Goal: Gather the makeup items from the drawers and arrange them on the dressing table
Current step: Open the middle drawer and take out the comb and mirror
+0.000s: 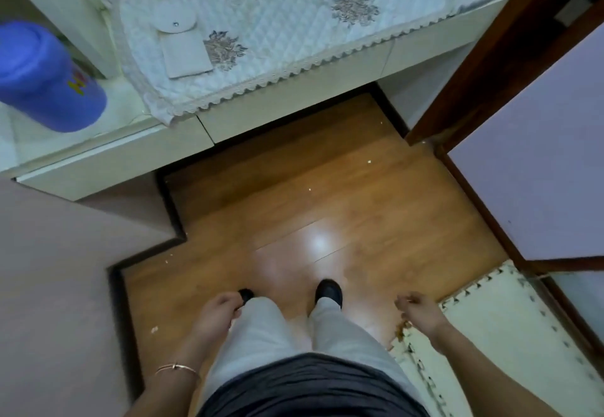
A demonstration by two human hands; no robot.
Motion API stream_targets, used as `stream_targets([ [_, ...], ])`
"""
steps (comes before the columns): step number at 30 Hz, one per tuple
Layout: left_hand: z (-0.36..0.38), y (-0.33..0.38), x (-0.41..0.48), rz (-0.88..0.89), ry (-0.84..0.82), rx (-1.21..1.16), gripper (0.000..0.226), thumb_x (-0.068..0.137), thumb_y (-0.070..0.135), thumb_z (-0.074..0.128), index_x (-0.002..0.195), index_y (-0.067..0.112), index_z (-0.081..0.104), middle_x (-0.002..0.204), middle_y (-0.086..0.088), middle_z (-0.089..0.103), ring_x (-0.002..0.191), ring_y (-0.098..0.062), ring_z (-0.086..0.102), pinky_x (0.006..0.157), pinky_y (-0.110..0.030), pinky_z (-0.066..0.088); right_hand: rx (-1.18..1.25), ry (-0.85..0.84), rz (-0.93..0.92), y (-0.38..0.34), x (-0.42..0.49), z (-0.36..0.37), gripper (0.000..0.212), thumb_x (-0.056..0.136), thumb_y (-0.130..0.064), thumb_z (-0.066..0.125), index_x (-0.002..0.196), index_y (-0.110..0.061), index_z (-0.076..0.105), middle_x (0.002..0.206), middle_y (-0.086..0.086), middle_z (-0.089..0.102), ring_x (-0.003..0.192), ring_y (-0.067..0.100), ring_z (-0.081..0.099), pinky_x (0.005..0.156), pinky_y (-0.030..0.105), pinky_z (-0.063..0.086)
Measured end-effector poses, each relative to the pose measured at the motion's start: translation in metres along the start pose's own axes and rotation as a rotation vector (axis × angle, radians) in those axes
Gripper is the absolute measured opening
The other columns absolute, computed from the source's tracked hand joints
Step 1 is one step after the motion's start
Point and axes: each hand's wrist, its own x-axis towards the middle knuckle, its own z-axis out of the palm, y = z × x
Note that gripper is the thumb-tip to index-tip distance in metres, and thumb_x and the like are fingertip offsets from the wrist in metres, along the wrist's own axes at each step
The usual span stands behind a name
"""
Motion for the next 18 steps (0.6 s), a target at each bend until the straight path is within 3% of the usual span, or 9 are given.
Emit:
stream_targets([
  [2, 0.018, 0.013, -0.007, 0.051, -0.002, -0.002, 0.017, 0.093, 0.015, 0.049, 0.08, 0.018, 0.059, 0.084, -0.002, 0.059, 0.08, -0.017, 0.055, 0.065, -0.023, 0.039, 0.01, 0.023, -0.021, -0.013, 0.012, -0.031, 0.014, 0.087, -0.017, 0.055, 0.098, -0.009, 0.057, 0.089, 0.019, 0.062, 0.085, 0.032, 0.058, 0.075, 0.041, 0.043],
  [4, 0.028, 0.022, -0.006, 0.048, 0.024, -0.011, 0.011, 0.092, 0.015, 0.05, 0.093, 0.012, 0.061, 0.094, -0.006, 0.061, 0.086, -0.019, 0.057, 0.065, -0.024, 0.041, 0.069, 0.016, -0.041, -0.03, 0.02, -0.053, 0.008, 0.088, -0.015, 0.053, 0.096, -0.011, 0.054, 0.084, 0.014, 0.059, 0.083, 0.032, 0.059, 0.069, 0.034, 0.04],
  [6, 0.035, 0.028, -0.003, 0.006, 0.038, -0.009, 0.014, 0.091, 0.011, 0.05, 0.081, 0.014, 0.059, 0.085, -0.006, 0.058, 0.079, -0.019, 0.054, 0.063, -0.026, 0.037, 0.142, 0.009, -0.055, -0.044, 0.028, -0.067, 0.004, 0.091, -0.01, 0.05, 0.089, -0.013, 0.052, 0.076, 0.006, 0.053, 0.068, 0.019, 0.052, 0.058, 0.024, 0.034],
  [8, 0.041, 0.033, 0.0, -0.038, 0.047, -0.023, 0.027, 0.091, 0.007, 0.049, 0.066, 0.018, 0.05, 0.073, -0.003, 0.05, 0.068, -0.015, 0.047, 0.059, -0.024, 0.032, 0.169, -0.004, -0.051, -0.05, 0.036, -0.074, 0.014, 0.091, -0.008, 0.048, 0.08, -0.015, 0.052, 0.077, 0.004, 0.051, 0.066, 0.014, 0.049, 0.055, 0.02, 0.033],
  [11, 0.045, 0.04, 0.011, -0.122, 0.033, -0.029, 0.021, 0.093, 0.014, 0.049, 0.072, 0.017, 0.051, 0.082, -0.003, 0.055, 0.077, -0.018, 0.052, 0.062, -0.027, 0.034, 0.151, -0.035, -0.013, -0.053, 0.045, -0.075, 0.009, 0.092, -0.012, 0.047, 0.088, -0.009, 0.054, 0.08, 0.006, 0.053, 0.075, 0.022, 0.051, 0.056, 0.025, 0.033],
  [14, 0.047, 0.062, 0.03, -0.175, 0.017, -0.043, 0.015, 0.093, 0.02, 0.05, 0.08, 0.015, 0.053, 0.094, -0.007, 0.058, 0.084, -0.022, 0.054, 0.069, -0.03, 0.036, 0.138, -0.097, 0.076, -0.055, 0.061, -0.073, 0.016, 0.094, -0.019, 0.046, 0.092, -0.005, 0.054, 0.072, 0.006, 0.054, 0.063, 0.02, 0.047, 0.05, 0.025, 0.029],
  [18, 0.052, 0.112, 0.059, -0.172, -0.011, -0.055, 0.022, 0.091, 0.02, 0.052, 0.07, 0.017, 0.047, 0.093, -0.011, 0.053, 0.083, -0.024, 0.052, 0.061, -0.028, 0.032, 0.065, -0.128, 0.197, -0.085, 0.079, -0.083, 0.012, 0.093, -0.009, 0.047, 0.086, -0.001, 0.053, 0.071, 0.01, 0.051, 0.056, 0.018, 0.044, 0.036, 0.016, 0.037],
])
